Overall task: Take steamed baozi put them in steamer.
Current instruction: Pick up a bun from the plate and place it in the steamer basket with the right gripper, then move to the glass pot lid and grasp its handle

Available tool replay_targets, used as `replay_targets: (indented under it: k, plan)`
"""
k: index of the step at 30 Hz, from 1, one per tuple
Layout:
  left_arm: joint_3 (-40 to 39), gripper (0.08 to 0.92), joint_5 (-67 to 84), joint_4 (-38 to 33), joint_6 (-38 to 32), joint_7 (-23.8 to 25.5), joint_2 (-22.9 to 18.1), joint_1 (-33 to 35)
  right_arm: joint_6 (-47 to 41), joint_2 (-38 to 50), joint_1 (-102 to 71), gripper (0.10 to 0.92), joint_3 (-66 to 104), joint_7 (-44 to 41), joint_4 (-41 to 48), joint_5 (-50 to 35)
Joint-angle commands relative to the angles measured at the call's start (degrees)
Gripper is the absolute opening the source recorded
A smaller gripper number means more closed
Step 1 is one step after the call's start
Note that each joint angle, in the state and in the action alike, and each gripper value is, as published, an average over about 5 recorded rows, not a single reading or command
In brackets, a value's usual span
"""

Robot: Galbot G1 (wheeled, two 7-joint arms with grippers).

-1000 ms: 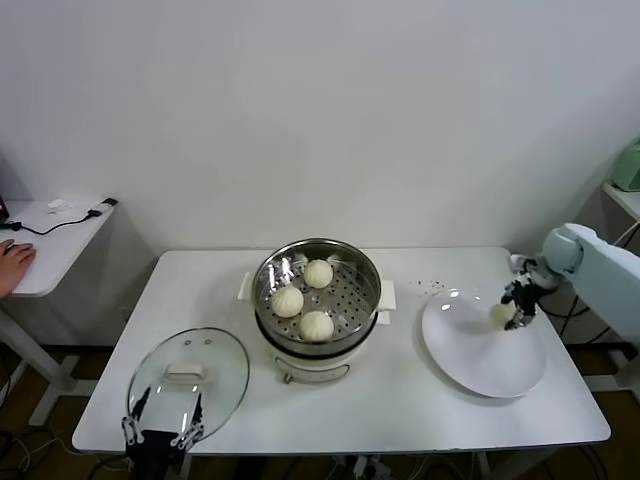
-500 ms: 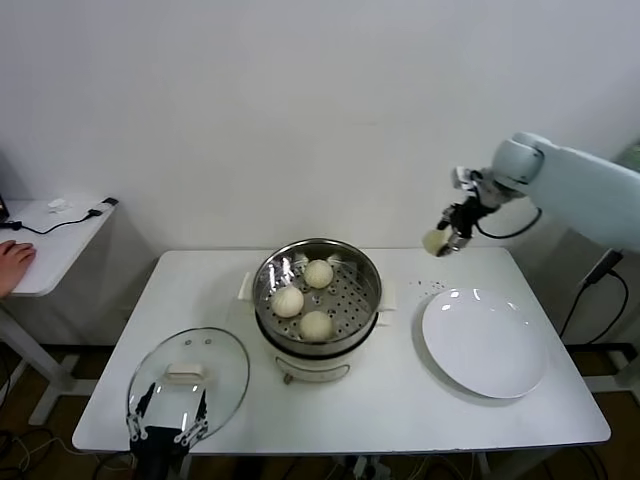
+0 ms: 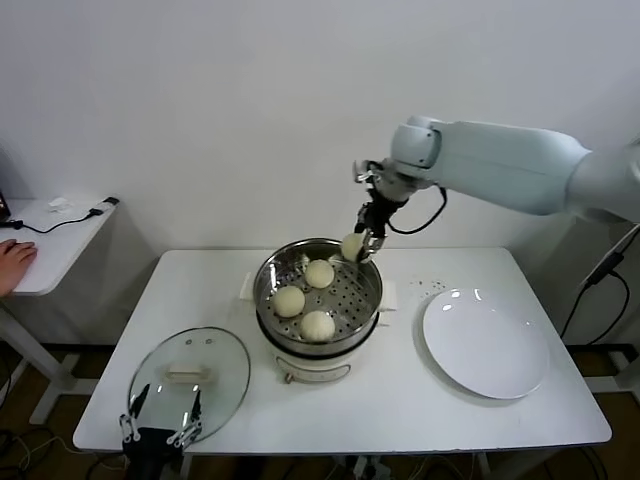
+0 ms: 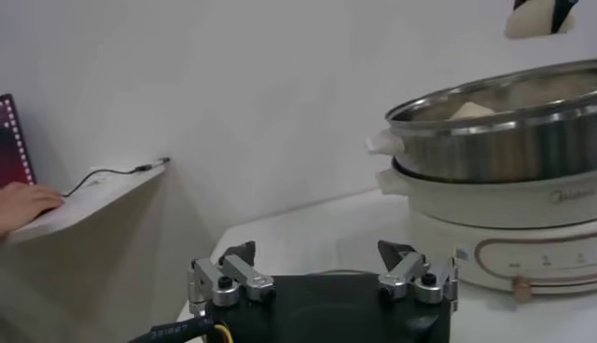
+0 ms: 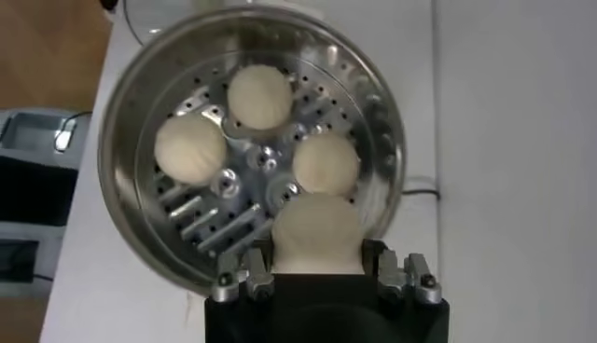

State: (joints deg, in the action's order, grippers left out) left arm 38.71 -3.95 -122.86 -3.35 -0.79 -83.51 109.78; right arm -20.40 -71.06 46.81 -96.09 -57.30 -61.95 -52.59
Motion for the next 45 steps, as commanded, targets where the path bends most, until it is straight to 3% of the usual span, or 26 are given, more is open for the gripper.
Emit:
replay_targets:
  k: [1, 22, 31, 45]
  plan:
    - [0.6, 0.823, 1.8, 0.1, -0.2, 0.0, 0.4, 0.2, -2.9, -7.6, -1.9, 0.611, -6.2, 3.2, -2.2, -3.4]
    - [0.8, 0.823, 2.0, 1.9, 0.0, 0.0, 1.1, -1.2, -3.5, -7.7, -8.8, 0.613, -6.3, 5.2, 1.5, 1.0]
    - [1.0, 0.823, 1.9, 1.7, 0.3, 0.1, 1.2, -1.5, -3.4, -5.8, -6.9, 0.793, -5.0, 3.8, 1.2, -0.2]
    - [0.5, 0.823, 0.7, 1.6, 0.6, 0.2, 1.0, -2.2, 7.7, 11.3, 2.3, 0.823, -0.7, 7.9, -8.8, -4.1]
